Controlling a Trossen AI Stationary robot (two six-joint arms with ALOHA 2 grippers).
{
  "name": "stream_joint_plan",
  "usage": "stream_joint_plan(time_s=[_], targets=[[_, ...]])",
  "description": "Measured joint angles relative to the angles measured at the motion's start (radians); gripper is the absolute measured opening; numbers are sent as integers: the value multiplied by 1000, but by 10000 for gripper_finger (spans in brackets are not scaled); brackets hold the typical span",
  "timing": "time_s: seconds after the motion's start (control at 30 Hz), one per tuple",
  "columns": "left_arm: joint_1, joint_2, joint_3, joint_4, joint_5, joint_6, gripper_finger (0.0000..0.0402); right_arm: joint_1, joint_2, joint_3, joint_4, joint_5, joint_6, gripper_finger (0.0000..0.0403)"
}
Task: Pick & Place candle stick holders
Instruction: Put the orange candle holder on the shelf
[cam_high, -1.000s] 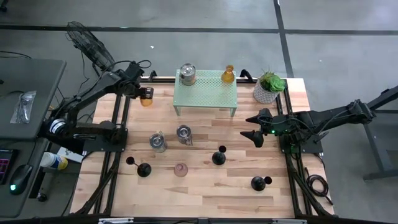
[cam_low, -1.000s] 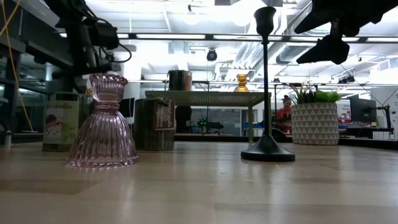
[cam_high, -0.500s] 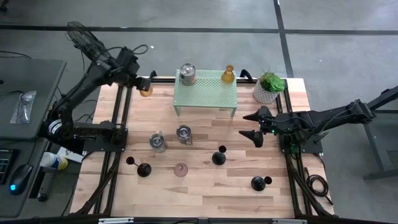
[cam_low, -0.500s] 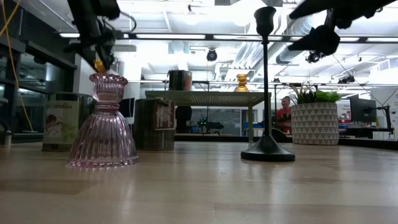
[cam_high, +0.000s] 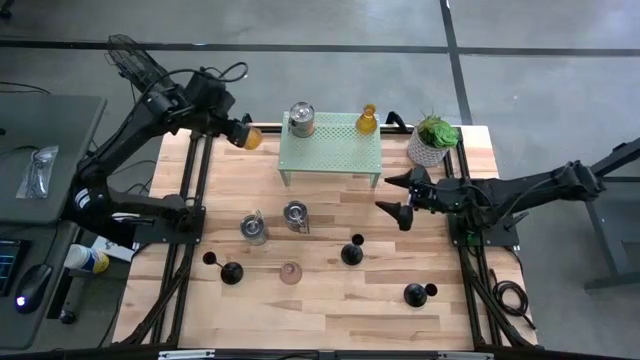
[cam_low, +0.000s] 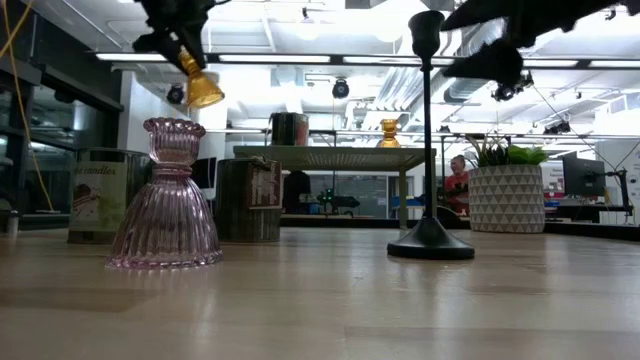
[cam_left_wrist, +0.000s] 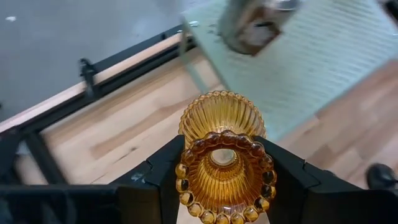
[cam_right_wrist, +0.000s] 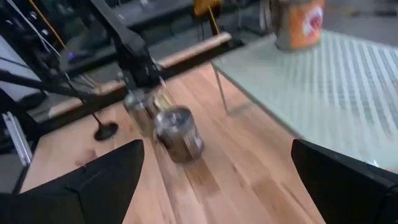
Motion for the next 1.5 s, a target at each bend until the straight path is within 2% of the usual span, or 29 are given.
stream_joint_plan(time_s=[0.3, 0.7, 0.97, 1.2, 1.37, 1.5], targets=[[-167, 69, 68, 17, -16, -32, 162, -104, 148, 12, 344, -55, -130, 400], [-358, 173, 151, 77, -48, -62, 162, -244, 397, 274, 343, -234, -276, 400], [-449, 231, 217, 78, -68, -61, 162, -293, 613, 508, 319, -344, -367, 400], [-464, 247, 225, 79, -72, -62, 162, -307, 782, 684, 275, -377, -385, 400], [-463, 247, 225, 81, -83, -76, 162, -307, 879, 759, 254, -428, -388, 400], [-463, 247, 225, 81, -87, -75, 162, -306, 947, 818, 251, -429, -388, 400]])
